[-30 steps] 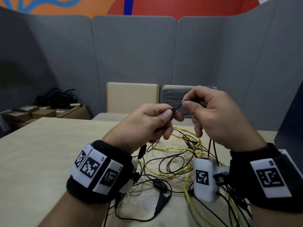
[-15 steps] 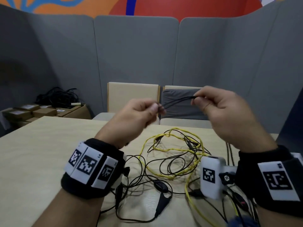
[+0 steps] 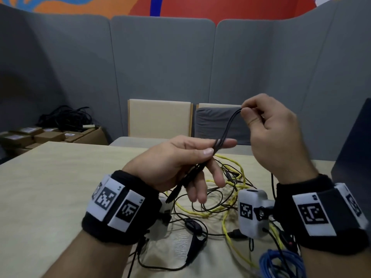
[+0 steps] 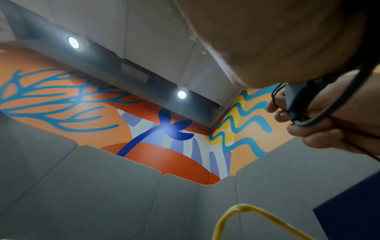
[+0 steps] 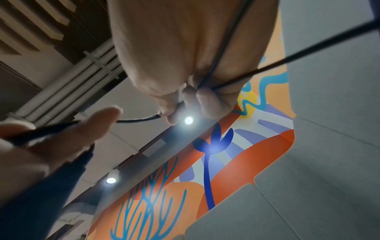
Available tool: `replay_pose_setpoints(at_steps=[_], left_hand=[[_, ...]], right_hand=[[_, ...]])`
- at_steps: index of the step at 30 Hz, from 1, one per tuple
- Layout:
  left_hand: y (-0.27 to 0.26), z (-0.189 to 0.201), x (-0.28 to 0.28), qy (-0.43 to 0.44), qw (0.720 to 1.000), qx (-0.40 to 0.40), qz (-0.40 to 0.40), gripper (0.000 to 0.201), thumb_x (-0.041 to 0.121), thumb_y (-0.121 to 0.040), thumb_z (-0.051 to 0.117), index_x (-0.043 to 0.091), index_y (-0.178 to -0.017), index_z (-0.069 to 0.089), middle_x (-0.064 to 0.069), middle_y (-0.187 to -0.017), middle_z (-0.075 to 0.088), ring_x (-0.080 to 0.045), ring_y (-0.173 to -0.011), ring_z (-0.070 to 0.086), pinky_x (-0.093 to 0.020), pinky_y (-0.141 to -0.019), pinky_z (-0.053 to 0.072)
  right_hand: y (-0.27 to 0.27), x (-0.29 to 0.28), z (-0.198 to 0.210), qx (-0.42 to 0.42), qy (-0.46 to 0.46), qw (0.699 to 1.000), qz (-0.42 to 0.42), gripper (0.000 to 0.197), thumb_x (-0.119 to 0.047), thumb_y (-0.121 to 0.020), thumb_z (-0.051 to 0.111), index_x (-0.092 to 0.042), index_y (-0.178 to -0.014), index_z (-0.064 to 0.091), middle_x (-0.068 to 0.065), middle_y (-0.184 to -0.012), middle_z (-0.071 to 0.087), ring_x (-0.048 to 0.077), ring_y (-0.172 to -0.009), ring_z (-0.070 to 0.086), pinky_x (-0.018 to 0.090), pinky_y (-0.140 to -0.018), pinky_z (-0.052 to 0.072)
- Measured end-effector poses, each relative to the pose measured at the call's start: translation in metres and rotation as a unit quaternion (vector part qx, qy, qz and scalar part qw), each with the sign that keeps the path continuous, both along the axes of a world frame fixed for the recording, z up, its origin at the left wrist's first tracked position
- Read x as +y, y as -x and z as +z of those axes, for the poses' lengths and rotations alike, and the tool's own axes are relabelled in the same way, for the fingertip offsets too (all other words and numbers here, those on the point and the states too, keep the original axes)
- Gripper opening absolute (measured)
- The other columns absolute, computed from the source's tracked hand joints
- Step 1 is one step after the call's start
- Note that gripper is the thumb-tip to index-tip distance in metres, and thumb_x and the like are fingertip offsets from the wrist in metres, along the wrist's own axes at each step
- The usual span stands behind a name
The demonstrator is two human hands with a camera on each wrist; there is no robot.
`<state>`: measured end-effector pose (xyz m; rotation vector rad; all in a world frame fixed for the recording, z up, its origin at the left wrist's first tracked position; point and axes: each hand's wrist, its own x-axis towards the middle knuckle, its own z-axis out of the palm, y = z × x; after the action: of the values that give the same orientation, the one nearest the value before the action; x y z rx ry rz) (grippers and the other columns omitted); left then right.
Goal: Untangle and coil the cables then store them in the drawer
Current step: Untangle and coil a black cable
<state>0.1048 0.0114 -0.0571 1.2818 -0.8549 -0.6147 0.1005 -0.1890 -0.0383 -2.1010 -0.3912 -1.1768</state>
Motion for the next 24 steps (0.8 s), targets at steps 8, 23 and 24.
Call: replay_pose_setpoints(at_steps=[8,23,24], left_hand=[[0.005,0.006,-0.004,0.243,0.966,0.033,-0.083,0.050,0.014,-0.094,0.051,0.001,-0.141,0.040,-0.010,-0.075,0.064,-0.010,-0.045,0.060,-0.015,-0.035,0.038],[-0.016,0.006,-0.011,0.387,0.869,0.004,0.309,0.054,0.000,-0.101,0.032,0.024,-0.149,0.027,-0.004,-0.102,0.071,-0.029,-0.097,0.069,-0.048,-0.090,0.052],[-0.017,0.004,-0.012,0.364,0.872,-0.019,0.326,0.055,-0.001,-0.101,0.033,0.025,-0.150,0.026,-0.003,-0.102,0.070,-0.029,-0.098,0.069,-0.047,-0.091,0.052]], right_hand=[[-0.002,0.010,-0.008,0.054,0.013,0.998,0.017,0.023,-0.032,-0.101,0.050,-0.017,-0.091,0.064,0.000,-0.060,0.053,0.012,-0.058,0.047,0.022,-0.050,0.032],[0.009,0.031,-0.013,0.298,0.210,0.924,0.118,0.014,-0.035,-0.097,0.055,-0.035,-0.083,0.053,-0.022,-0.066,0.058,0.003,-0.057,0.052,0.019,-0.050,0.034],[0.011,0.030,-0.012,0.295,0.213,0.924,0.116,0.013,-0.036,-0.096,0.056,-0.035,-0.084,0.054,-0.016,-0.066,0.058,0.005,-0.059,0.051,0.020,-0.052,0.034]])
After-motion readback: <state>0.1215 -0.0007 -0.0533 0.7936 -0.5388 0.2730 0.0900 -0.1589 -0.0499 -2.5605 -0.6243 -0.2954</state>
